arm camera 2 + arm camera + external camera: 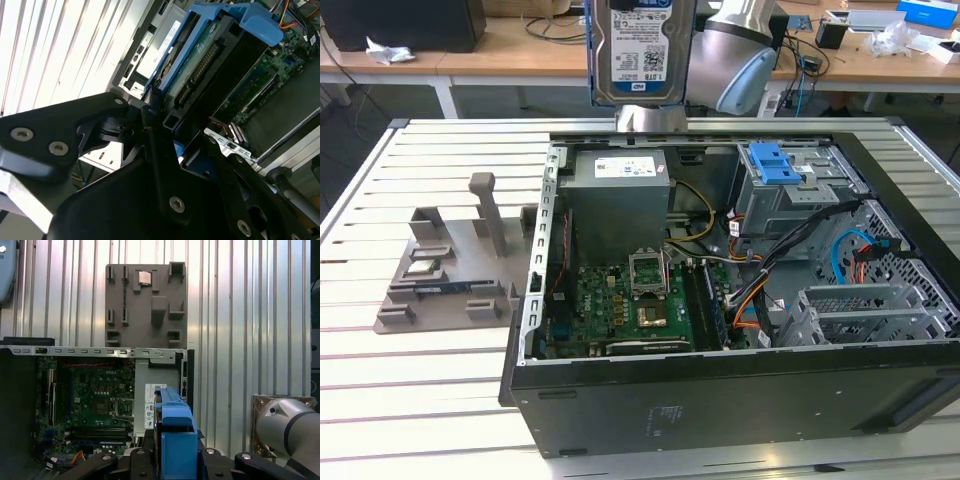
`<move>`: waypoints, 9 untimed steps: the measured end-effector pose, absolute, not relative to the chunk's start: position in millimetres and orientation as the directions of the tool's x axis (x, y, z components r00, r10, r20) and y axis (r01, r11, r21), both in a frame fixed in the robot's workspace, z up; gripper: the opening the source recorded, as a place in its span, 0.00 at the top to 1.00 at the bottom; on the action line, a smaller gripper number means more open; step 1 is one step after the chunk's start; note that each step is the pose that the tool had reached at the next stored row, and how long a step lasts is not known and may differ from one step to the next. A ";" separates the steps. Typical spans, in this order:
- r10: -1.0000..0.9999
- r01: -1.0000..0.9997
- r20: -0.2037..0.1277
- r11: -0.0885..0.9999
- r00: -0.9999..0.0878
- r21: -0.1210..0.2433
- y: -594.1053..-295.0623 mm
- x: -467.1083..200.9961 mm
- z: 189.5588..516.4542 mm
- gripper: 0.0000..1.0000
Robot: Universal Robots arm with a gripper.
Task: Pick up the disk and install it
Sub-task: 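Pick up the disk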
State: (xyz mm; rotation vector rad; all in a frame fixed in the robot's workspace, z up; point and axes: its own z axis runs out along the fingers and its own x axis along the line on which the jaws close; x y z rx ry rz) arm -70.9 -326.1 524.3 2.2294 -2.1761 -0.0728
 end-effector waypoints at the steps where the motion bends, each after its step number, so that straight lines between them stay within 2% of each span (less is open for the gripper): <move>1: -1.000 -0.998 -0.016 -0.024 0.024 0.051 -326.7 -70.2 524.3 0.64; 9: -1.000 -0.998 -0.016 -0.024 0.024 0.051 -333.2 -61.8 524.3 0.64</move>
